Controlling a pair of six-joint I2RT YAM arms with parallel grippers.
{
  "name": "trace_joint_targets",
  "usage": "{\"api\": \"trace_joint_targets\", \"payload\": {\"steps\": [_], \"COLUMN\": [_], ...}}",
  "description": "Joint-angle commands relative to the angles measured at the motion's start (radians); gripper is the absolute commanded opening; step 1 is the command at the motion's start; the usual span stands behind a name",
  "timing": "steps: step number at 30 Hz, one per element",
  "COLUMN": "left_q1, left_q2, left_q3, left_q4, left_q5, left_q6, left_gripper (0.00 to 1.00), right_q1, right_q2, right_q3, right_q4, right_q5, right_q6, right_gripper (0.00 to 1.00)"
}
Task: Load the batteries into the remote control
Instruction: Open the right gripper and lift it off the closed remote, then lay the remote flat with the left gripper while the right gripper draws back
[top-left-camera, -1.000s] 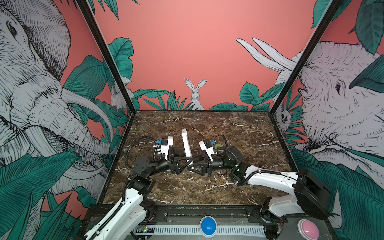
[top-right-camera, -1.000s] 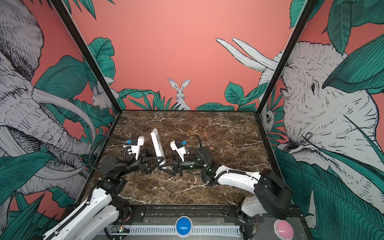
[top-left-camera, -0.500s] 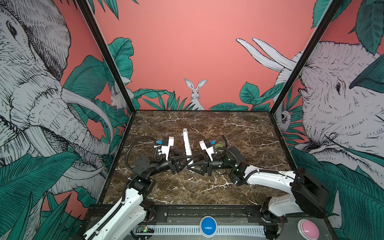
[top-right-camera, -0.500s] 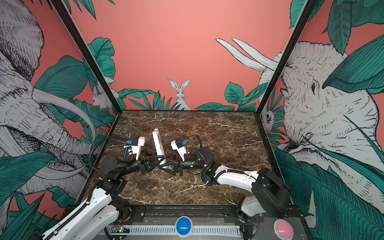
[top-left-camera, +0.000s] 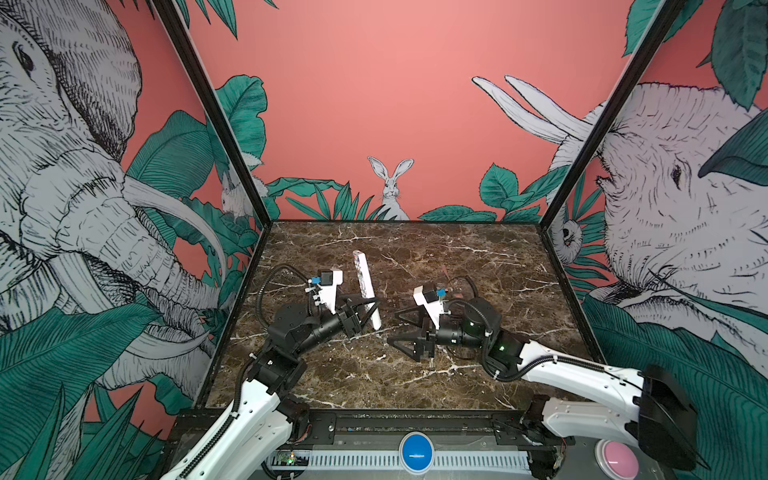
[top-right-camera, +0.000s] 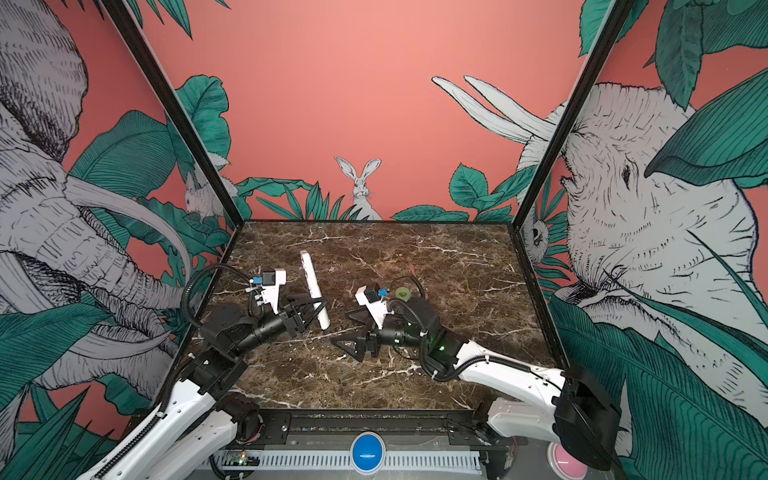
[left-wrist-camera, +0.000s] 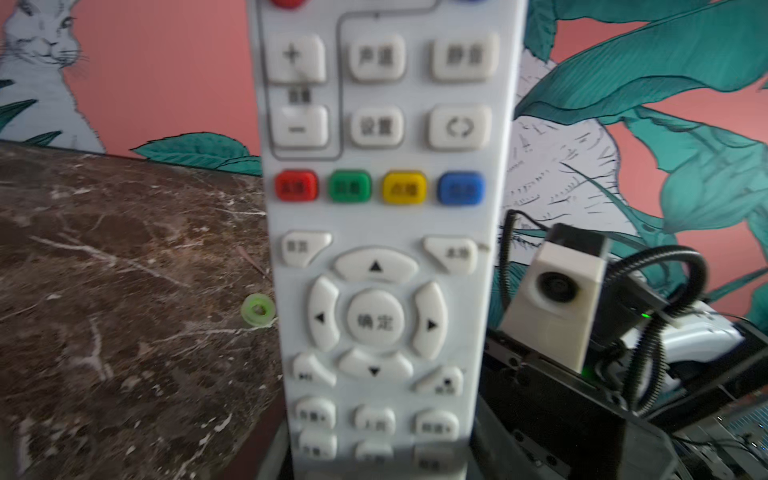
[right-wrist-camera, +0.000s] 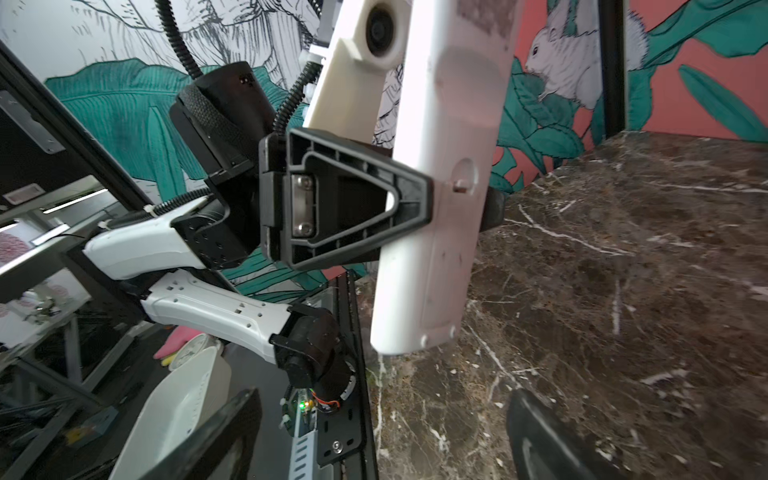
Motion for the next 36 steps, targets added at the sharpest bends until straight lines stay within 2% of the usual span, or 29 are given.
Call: {"api": "trace_joint_targets", "payload": {"steps": [1, 3, 5, 8, 10, 13, 21, 31, 36], "left_q1": [-0.009, -0.027, -0.054, -0.125, -0.187, -0.276, -0.345, -0.400, -0.414], "left_q2": [0.031, 0.060, 0.088, 0.145, 0.204, 0.283, 0.496, 0.698, 0.767], "left_q3": [0.054, 0.068, 0.080, 0.117, 0.145, 0.165, 0.197, 0.241, 0.265], "left_q4": [-0.169, -0.235, -0.295, -0.406, -0.457, -0.461, -0.468, -0.483, -0.496], "left_q5": [-0.156, -0.213, -0.270, -0.384, -0.464, -0.541, -0.642, -0.706, -0.710], "left_q6": [0.047, 0.047, 0.047, 0.055, 0.058, 0.042, -0.064, -0.203, -0.235], "left_gripper": [0.12, 0.13, 0.14, 0.14, 0.14, 0.15, 0.15, 0.18, 0.20], "right_q1": [-0.003, -0.005, -0.028, -0.073, -0.079, -0.081, -0.095, -0.120, -0.132], "right_q2": [-0.063, -0.089, -0.109, -0.119, -0.112, -0.119, -0.188, -0.178, -0.183], "right_q3": [0.017, 0.029, 0.021, 0.033, 0.061, 0.072, 0.041, 0.013, 0.002], "right_q4": [-0.209, -0.292, -0.304, -0.342, -0.403, -0.450, -0.494, -0.492, -0.486], "right_q5": [0.149, 0.223, 0.253, 0.266, 0.325, 0.452, 0.663, 0.681, 0.678], "right_q6": [-0.129, -0.171, -0.190, -0.219, -0.262, -0.290, -0.333, -0.345, -0.351], "right_gripper": [0.92, 0.94, 0.97, 0.97, 0.97, 0.97, 0.98, 0.99, 0.99]}}
